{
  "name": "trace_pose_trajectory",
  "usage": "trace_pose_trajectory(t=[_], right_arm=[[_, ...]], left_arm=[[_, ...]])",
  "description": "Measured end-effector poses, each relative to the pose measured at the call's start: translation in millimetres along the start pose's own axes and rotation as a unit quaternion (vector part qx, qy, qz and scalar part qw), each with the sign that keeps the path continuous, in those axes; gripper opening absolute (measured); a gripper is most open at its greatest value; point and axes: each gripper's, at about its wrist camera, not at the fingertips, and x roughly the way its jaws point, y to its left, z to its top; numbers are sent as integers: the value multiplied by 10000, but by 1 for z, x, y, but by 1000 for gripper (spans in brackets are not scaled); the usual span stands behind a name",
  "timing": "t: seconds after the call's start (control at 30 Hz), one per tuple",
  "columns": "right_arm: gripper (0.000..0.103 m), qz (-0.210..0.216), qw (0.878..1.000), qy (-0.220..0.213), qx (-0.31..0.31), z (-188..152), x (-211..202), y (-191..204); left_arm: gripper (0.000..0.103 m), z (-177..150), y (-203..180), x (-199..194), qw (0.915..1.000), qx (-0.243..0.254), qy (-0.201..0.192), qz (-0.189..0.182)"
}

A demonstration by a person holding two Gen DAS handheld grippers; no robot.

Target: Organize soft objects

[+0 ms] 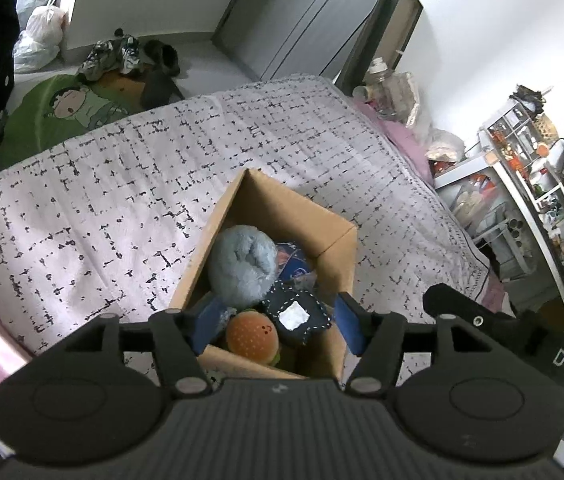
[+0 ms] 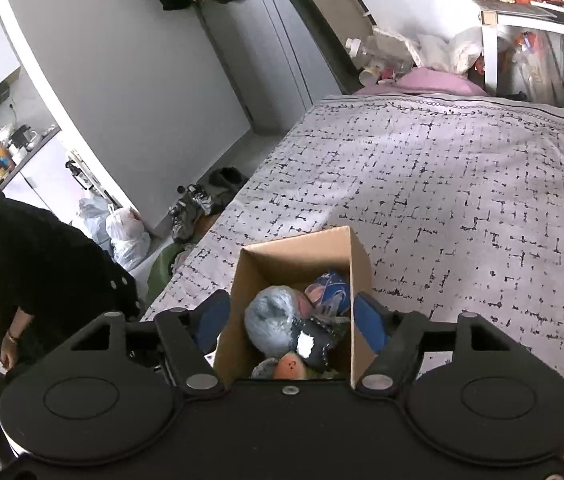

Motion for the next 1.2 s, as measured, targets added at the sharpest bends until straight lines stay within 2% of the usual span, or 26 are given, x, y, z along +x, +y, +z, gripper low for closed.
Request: trace_pose_trajectory(t=[0.1, 0.27, 0.33, 0.53, 0.63, 0.7, 0.97, 1.2], right_arm=[[84, -174, 9998, -52, 36, -5, -11, -2], [85, -275, 9995, -126, 111, -11, -33, -4], [93, -355, 9991, -190, 115, -12, -44, -5], [102, -566, 9979, -308, 88, -19, -73, -8], [103, -564, 9980, -269, 102, -26, -85, -11], [103, -525, 9983, -239, 84, -31, -92, -14], [103, -602, 9978, -261, 69, -52, -123, -23], [103, -567, 9969, -547, -51, -62, -161, -27]], left_arm=[[72, -2, -3, -14, 9999, 117, -59, -24], [74, -10, -8, -36, 9995, 286, -90, -44], [78, -14, -11, -44, 9991, 397, -122, -11], [82, -28, -20, -74, 9965, 783, -289, 70], [84, -36, -24, -88, 9944, 972, -380, 160], [89, -43, -27, -96, 9930, 1094, -387, 198], [91, -66, -33, -127, 9879, 1485, -352, 286], [92, -84, -41, -149, 9842, 1676, -481, 322]])
